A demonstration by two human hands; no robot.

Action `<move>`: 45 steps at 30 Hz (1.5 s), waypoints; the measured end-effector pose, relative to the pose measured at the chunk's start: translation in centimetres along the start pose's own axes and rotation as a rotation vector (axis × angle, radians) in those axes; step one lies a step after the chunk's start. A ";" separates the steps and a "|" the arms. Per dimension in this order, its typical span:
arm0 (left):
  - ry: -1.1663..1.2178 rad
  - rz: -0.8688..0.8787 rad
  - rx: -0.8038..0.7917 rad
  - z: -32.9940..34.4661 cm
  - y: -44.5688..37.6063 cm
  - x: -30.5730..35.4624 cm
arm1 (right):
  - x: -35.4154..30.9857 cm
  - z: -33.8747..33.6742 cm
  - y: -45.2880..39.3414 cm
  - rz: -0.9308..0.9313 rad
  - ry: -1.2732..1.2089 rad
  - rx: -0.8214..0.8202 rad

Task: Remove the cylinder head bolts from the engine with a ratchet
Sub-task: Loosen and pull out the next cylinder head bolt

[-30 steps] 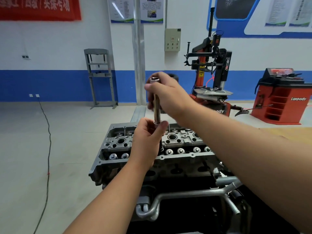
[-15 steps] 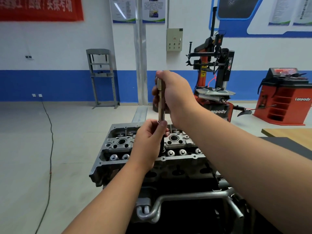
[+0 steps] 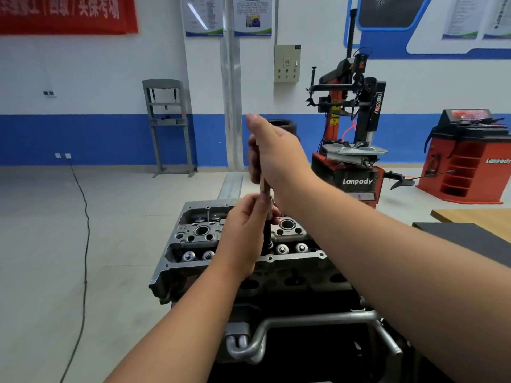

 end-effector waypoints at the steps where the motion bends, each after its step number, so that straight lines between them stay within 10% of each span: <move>1: 0.012 0.002 0.014 0.0 0.0 0.1 | 0.1 0.0 0.2 -0.028 -0.014 0.072; 12: 0.095 -0.033 -0.114 -0.2 0.3 0.1 | 0.0 -0.7 -0.6 0.074 -0.260 -0.255; 20: 0.075 0.002 -0.001 0.1 0.1 0.3 | 0.3 -0.5 0.7 -0.115 -0.001 0.163; 29: 0.144 -0.037 -0.117 -0.2 0.2 0.3 | 0.2 -0.8 -0.5 0.089 -0.275 -0.248; 37: 0.121 0.002 -0.012 -0.1 0.2 0.5 | 0.4 0.2 0.5 -0.188 -0.008 0.152; 45: 0.105 -0.030 -0.124 -0.2 0.2 0.2 | -0.1 -0.1 -0.3 0.000 -0.190 -0.200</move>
Point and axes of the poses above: each hand's wrist, its own y-axis away from the middle knuckle, its own z-axis out of the palm, x = y × z, the point moved 3 cm from there along -y, towards the middle knuckle, and after that the axes turned 10 degrees about -z, right-handed, at the moved point
